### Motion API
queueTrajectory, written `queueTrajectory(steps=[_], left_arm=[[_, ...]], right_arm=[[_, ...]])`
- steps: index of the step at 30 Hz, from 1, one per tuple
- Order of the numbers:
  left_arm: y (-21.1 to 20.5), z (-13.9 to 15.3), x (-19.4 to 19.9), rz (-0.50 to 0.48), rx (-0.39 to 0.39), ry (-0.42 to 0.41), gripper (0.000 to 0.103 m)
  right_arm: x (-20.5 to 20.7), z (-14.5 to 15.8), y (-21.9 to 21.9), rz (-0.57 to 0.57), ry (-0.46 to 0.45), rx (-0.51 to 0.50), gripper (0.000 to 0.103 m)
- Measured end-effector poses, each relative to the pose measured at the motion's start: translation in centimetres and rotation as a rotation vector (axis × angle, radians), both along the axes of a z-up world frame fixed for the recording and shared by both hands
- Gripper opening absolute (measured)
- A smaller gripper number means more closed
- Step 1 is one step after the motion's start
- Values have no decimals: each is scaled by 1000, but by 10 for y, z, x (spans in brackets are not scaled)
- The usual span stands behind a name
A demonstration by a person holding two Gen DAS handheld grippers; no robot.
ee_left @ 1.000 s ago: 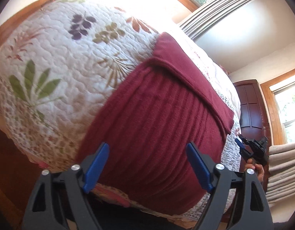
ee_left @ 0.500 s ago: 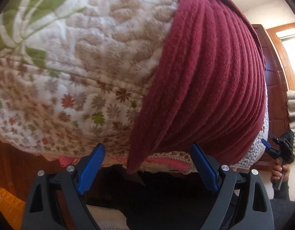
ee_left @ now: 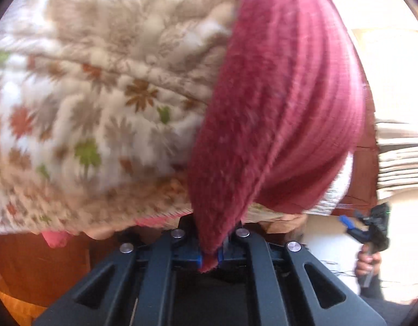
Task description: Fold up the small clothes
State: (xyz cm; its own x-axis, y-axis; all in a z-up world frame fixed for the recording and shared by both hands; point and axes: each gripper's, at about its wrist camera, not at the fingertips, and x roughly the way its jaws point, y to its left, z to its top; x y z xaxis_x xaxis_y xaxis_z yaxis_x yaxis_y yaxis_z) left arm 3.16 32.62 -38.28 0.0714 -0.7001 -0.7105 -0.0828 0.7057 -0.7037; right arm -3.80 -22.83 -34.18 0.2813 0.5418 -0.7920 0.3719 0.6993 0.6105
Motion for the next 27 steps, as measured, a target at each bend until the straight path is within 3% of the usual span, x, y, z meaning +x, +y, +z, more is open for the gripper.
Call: queueTrajectory(steps=[7, 10, 14, 19, 24, 27], left_arm=[[35, 72, -23, 97, -262, -20, 6], [49, 106, -23, 155, -389, -37, 6], [46, 140, -24, 219, -512, -54, 6], [33, 159, -22, 227, -541, -60, 6], [19, 166, -21, 225, -543, -46, 6], [17, 169, -21, 224, -543, -48, 6]], right_arm=[[-30, -33, -1, -140, 7, 113, 62], [-42, -55, -1, -224, 4, 203, 72], [-57, -90, 2, -364, 5, 375, 77], [-62, -125, 16, -481, -17, 587, 80], [-52, -149, 25, -554, -27, 722, 80], [-48, -156, 25, -596, -32, 766, 67]])
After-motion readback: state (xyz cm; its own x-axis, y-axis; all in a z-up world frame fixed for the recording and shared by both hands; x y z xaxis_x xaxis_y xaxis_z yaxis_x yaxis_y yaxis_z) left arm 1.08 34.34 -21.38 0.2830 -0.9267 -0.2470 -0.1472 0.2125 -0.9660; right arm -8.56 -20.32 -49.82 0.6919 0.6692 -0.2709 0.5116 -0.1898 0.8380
